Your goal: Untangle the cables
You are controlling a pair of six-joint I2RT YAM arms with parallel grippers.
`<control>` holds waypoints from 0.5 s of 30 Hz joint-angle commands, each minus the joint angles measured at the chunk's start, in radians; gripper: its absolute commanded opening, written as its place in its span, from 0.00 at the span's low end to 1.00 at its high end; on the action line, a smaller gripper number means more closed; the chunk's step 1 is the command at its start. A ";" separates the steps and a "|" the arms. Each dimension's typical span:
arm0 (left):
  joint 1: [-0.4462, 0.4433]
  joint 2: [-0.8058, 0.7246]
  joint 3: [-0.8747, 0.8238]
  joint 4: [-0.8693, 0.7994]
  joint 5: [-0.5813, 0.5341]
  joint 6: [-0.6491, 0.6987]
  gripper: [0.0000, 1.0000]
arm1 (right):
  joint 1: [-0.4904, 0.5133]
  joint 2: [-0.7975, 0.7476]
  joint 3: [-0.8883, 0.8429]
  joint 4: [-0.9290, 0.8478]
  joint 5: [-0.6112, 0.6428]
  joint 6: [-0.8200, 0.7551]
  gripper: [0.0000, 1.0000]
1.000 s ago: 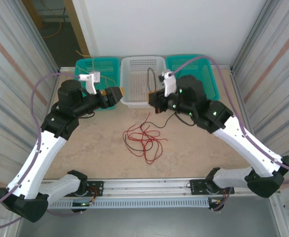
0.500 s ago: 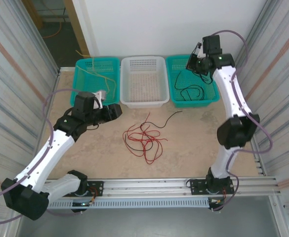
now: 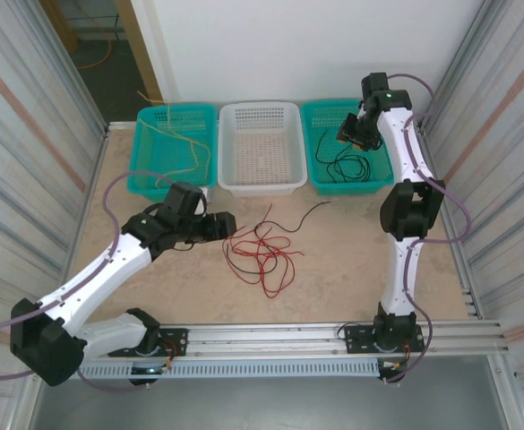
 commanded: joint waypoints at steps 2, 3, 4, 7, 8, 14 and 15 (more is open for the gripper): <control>-0.015 0.044 -0.014 -0.035 -0.048 0.029 0.70 | 0.039 -0.152 -0.072 -0.007 0.038 -0.019 0.45; -0.018 0.054 -0.018 -0.035 -0.051 0.030 0.70 | 0.051 -0.185 -0.108 0.009 0.045 -0.018 0.44; -0.022 0.067 -0.023 -0.035 -0.053 0.030 0.70 | 0.068 -0.233 -0.163 0.038 0.050 -0.016 0.44; -0.025 0.117 -0.036 -0.029 -0.058 0.032 0.67 | 0.143 -0.399 -0.380 0.167 0.061 -0.015 0.44; -0.025 0.137 -0.038 -0.026 -0.056 0.030 0.66 | 0.180 -0.465 -0.476 0.230 0.059 -0.015 0.44; -0.030 0.256 -0.035 0.001 -0.045 0.023 0.55 | 0.402 -0.759 -0.938 0.504 0.078 0.051 0.46; -0.032 0.279 -0.033 0.007 -0.041 0.025 0.52 | 0.441 -0.793 -1.002 0.533 0.086 0.066 0.46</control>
